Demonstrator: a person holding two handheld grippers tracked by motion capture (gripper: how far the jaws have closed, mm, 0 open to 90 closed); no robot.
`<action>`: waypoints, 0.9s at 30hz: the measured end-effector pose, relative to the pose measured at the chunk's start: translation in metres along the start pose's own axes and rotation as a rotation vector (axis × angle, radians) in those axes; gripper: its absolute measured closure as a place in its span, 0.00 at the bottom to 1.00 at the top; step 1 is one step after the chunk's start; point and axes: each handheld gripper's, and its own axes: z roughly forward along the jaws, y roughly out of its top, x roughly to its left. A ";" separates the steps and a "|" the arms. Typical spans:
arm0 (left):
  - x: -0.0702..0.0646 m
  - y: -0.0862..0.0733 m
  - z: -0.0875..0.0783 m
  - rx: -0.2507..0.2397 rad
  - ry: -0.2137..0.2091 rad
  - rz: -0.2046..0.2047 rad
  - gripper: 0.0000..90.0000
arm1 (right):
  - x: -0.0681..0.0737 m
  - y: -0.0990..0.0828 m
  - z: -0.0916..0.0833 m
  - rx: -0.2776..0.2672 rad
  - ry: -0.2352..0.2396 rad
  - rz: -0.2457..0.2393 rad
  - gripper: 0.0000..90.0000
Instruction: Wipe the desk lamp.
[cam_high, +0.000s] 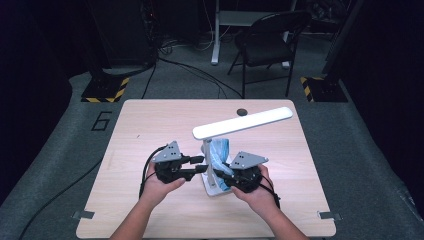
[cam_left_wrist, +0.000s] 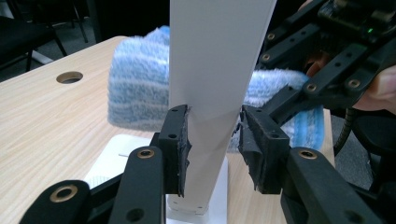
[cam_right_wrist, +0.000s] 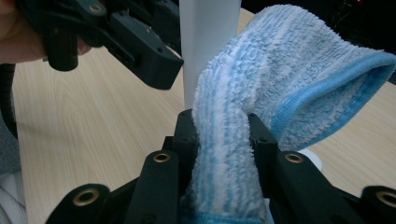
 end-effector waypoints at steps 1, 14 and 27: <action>0.000 0.000 0.000 0.000 0.000 -0.001 0.69 | 0.000 0.002 -0.001 -0.006 0.001 -0.006 0.78; -0.001 0.000 0.001 -0.007 0.012 -0.006 0.69 | 0.004 0.024 -0.020 -0.075 0.003 -0.029 0.78; -0.001 0.000 0.001 -0.005 0.014 -0.005 0.69 | 0.002 0.018 -0.015 -0.077 0.016 -0.039 0.79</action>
